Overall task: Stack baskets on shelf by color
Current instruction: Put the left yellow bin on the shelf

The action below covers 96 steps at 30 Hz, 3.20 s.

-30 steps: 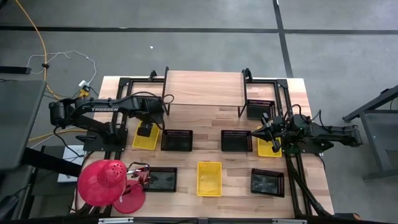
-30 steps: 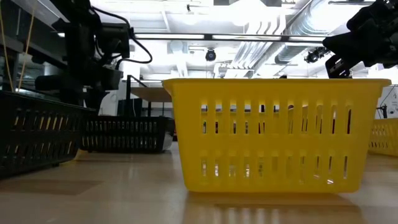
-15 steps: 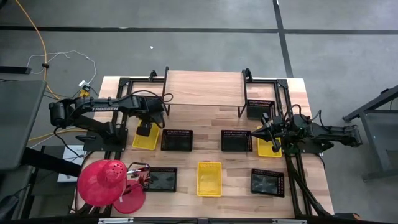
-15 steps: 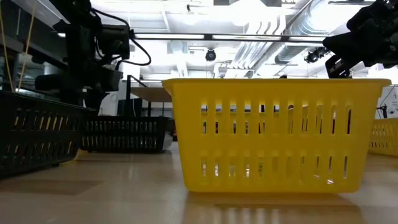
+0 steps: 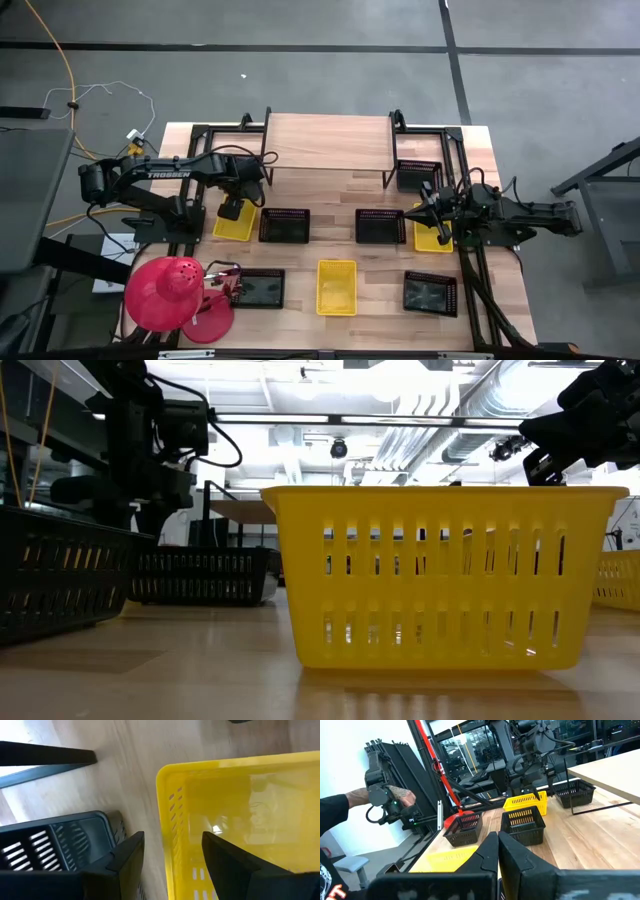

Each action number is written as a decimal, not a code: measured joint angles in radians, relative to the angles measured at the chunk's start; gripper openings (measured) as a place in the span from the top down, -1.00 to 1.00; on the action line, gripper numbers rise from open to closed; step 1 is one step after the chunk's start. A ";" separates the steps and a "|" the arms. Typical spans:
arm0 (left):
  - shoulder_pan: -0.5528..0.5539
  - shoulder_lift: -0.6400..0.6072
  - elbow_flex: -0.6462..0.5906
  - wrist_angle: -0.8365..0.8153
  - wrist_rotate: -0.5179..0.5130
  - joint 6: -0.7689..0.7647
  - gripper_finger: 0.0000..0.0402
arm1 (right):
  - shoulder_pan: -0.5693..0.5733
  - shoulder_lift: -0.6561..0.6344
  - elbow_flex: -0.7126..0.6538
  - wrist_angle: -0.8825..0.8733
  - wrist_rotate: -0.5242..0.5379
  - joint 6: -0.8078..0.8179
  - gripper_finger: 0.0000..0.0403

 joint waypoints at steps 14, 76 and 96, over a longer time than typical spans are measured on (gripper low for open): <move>0.000 0.000 0.000 0.000 -0.010 0.022 0.46 | 0.000 0.000 0.000 0.000 0.000 0.000 1.00; -0.113 0.225 0.871 -0.091 -0.183 0.034 1.00 | 0.000 0.000 0.000 0.000 0.000 0.000 1.00; 0.159 0.438 1.204 -0.356 -0.181 0.082 1.00 | 0.000 0.000 0.000 0.000 0.000 0.000 1.00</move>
